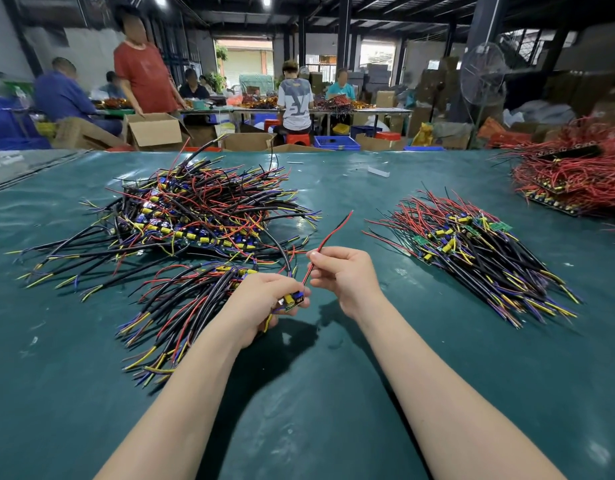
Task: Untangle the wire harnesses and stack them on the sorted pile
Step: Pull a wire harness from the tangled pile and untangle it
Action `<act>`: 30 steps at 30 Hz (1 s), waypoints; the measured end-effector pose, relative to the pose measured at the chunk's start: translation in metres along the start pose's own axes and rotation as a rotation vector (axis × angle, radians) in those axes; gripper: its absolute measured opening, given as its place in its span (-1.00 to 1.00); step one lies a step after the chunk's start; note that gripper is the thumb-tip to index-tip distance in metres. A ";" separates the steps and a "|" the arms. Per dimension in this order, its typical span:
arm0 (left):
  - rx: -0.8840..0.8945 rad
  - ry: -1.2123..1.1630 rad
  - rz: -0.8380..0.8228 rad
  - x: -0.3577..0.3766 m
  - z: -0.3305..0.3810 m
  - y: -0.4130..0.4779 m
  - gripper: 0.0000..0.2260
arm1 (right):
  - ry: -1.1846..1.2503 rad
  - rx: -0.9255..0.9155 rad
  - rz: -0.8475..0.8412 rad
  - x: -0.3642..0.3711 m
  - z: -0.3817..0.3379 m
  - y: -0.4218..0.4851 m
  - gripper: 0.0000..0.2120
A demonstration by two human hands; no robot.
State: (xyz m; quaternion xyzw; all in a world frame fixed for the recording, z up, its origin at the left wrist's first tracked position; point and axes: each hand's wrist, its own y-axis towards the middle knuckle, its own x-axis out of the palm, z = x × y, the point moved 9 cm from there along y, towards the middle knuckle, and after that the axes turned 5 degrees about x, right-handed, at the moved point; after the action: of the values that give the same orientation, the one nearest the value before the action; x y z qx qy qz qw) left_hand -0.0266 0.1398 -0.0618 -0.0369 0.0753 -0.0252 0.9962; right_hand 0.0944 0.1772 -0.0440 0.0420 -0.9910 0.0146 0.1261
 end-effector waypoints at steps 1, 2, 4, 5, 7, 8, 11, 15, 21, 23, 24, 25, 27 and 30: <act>0.010 -0.007 0.002 0.001 0.001 0.000 -0.84 | 0.011 0.013 -0.003 -0.002 0.001 0.000 -0.83; 0.017 -0.010 0.001 0.002 0.002 0.000 -0.85 | 0.013 0.030 -0.010 -0.003 0.002 0.000 -0.84; 0.024 0.020 -0.007 0.003 0.002 -0.001 -0.83 | 0.001 0.062 -0.023 -0.005 0.005 0.000 -0.84; 0.023 0.046 -0.011 0.002 0.002 -0.001 -0.82 | -0.002 0.066 -0.023 -0.006 0.005 0.001 -0.83; 0.017 0.067 -0.026 0.002 0.001 -0.001 -0.82 | 0.023 0.048 0.010 -0.013 0.001 0.003 -0.79; 0.011 0.041 -0.034 0.003 0.000 0.000 -0.81 | 0.050 0.033 0.034 -0.017 -0.001 0.005 -0.78; -0.006 -0.108 -0.047 0.008 -0.002 0.000 -0.81 | 0.088 0.005 0.054 -0.021 -0.004 0.007 -0.80; 0.020 -0.128 -0.082 0.009 -0.005 0.000 -0.85 | 0.062 0.018 0.020 -0.013 -0.002 0.008 -0.82; 0.016 0.015 -0.268 0.024 -0.006 -0.006 -0.84 | 0.086 -0.039 0.170 -0.039 -0.005 0.010 -0.80; 0.040 0.100 -0.310 0.028 -0.003 -0.008 -0.78 | 0.095 -0.078 0.240 -0.050 -0.009 0.012 -0.79; 0.044 0.111 -0.320 0.028 -0.002 -0.008 -0.77 | 0.096 -0.093 0.257 -0.052 -0.010 0.012 -0.78; 0.041 0.103 -0.326 0.028 -0.003 -0.008 -0.78 | 0.094 -0.102 0.263 -0.051 -0.010 0.012 -0.78; 0.015 0.048 -0.338 0.026 -0.006 -0.009 -0.83 | 0.090 -0.107 0.264 -0.048 -0.008 0.012 -0.78; 0.003 -0.006 -0.356 0.027 -0.007 -0.011 -0.84 | 0.126 -0.105 0.294 -0.052 -0.006 0.010 -0.78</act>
State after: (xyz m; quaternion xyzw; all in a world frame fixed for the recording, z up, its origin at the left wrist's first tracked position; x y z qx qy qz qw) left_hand -0.0018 0.1273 -0.0717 -0.0482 0.0645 -0.2013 0.9762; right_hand 0.1456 0.1918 -0.0510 -0.1112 -0.9760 -0.0164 0.1866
